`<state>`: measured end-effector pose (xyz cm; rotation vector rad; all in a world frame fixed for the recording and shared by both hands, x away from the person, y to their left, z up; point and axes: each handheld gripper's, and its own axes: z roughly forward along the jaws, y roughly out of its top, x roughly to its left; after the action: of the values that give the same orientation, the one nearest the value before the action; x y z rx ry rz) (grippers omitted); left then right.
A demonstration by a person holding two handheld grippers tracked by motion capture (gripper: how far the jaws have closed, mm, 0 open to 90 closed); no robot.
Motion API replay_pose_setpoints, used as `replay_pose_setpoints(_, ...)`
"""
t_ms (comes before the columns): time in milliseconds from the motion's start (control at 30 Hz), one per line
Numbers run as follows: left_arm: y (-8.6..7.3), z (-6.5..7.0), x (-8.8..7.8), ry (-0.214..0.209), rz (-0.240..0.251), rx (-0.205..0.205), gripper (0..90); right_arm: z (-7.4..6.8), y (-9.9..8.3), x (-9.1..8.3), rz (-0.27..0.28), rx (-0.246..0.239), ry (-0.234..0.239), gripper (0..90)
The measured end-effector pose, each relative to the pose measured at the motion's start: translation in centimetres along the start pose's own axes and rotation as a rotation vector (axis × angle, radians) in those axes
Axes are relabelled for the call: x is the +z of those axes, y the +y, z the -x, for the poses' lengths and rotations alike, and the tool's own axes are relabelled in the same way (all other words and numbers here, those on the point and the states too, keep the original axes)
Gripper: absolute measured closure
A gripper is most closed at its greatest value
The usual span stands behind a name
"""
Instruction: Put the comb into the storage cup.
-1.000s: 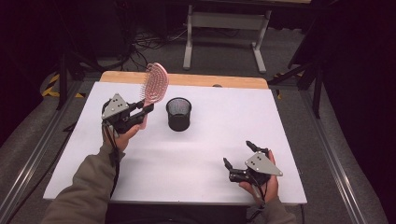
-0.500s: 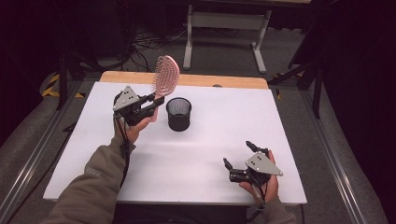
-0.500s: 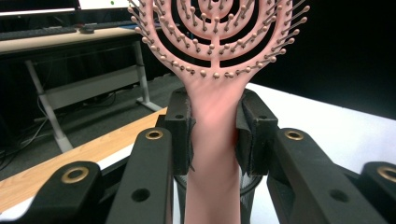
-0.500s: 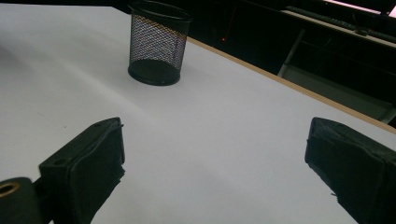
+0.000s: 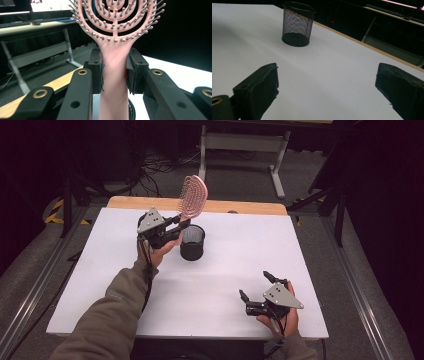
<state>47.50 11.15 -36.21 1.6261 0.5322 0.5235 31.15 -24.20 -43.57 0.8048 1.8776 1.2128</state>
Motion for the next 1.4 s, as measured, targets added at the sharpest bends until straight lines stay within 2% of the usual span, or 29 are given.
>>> replay_pose_setpoints(333, 0.1, -0.5, 1.9, -0.004, 0.013, 0.013, 69.5, -0.1, 0.0, 0.0, 0.003, 0.001, 0.007, 5.5)
replay_pose_setpoints(533, -0.4, -0.8, 3.1, -0.008, 0.0, 0.012, 69.5, -0.1, 0.0, 0.0, 0.004, 0.002, 0.013, 5.5)
replay_pose_setpoints(633, -0.9, -0.8, 3.5, -0.01, -0.004, 0.005, 69.4, -0.1, 0.0, 0.0, 0.004, -0.001, 0.016, 5.5)
replay_pose_setpoints(667, -1.2, -1.0, 3.7, -0.016, -0.007, -0.013, 69.5, -0.1, 0.0, 0.0, 0.003, 0.0, 0.016, 5.5)
replay_pose_setpoints(867, -2.0, -1.1, 3.9, -0.035, -0.017, -0.028, 69.4, -0.1, -0.1, 0.1, -0.006, -0.005, 0.023, 5.5)
replay_pose_setpoints(1167, -3.1, -0.6, 3.9, -0.061, -0.032, -0.025, 69.4, -0.2, -0.2, 0.2, -0.016, -0.01, 0.033, 5.4)
replay_pose_setpoints(1400, -4.0, -0.6, 4.3, -0.075, -0.068, -0.028, 69.3, -0.2, -0.2, 0.3, -0.021, -0.013, 0.039, 5.4)
